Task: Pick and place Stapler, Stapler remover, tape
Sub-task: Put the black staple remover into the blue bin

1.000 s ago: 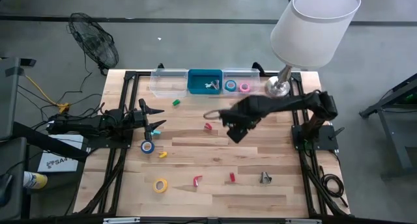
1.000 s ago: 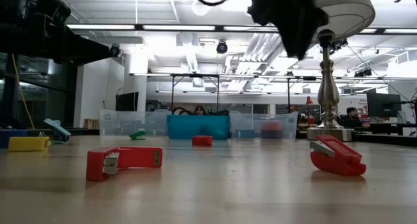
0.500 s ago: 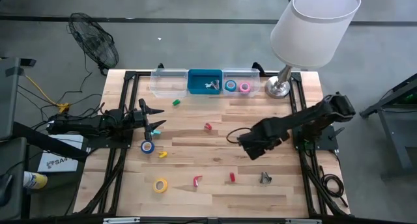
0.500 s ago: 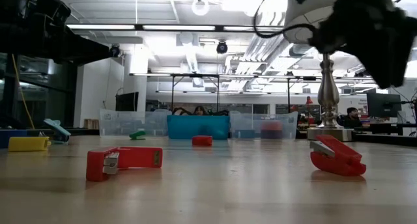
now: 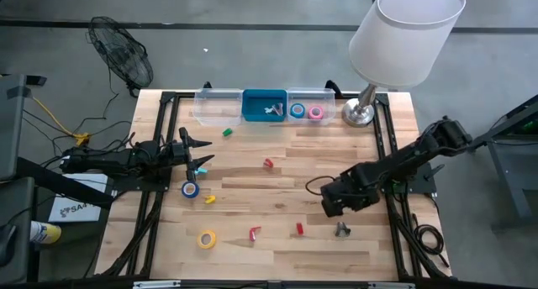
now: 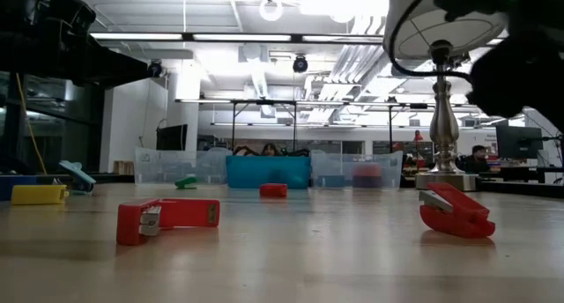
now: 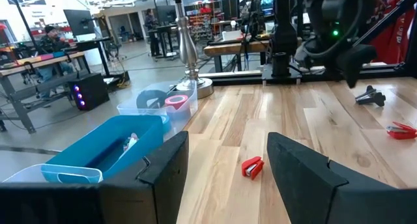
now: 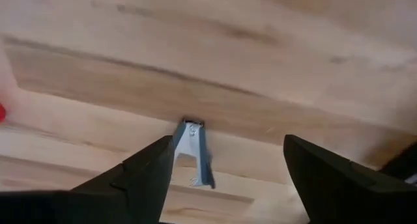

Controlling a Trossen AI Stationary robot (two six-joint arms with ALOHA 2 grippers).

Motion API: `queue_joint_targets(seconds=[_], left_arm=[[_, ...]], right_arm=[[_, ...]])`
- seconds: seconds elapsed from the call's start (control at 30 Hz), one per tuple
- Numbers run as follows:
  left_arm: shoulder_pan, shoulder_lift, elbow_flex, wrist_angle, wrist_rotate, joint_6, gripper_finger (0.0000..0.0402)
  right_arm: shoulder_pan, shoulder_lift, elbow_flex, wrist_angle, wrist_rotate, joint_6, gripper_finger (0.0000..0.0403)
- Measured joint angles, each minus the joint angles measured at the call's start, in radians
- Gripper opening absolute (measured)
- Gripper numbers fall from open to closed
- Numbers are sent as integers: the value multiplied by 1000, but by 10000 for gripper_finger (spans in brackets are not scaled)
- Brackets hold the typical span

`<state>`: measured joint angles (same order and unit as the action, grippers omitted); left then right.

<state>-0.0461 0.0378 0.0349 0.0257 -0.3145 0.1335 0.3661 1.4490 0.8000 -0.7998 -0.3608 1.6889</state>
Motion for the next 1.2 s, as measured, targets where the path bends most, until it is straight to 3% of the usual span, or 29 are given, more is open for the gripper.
queue_joint_targets(seconds=[0.3,0.73,1.2], left_arm=[[0,0,0,0,0,0,205],[0,0,0,0,0,0,205],[0,0,0,0,0,0,205]], right_arm=[[99,0,-97,253,-6,212,281],[181,4,-98,309,74,351,281],[180,44,-97,366,110,348,281]])
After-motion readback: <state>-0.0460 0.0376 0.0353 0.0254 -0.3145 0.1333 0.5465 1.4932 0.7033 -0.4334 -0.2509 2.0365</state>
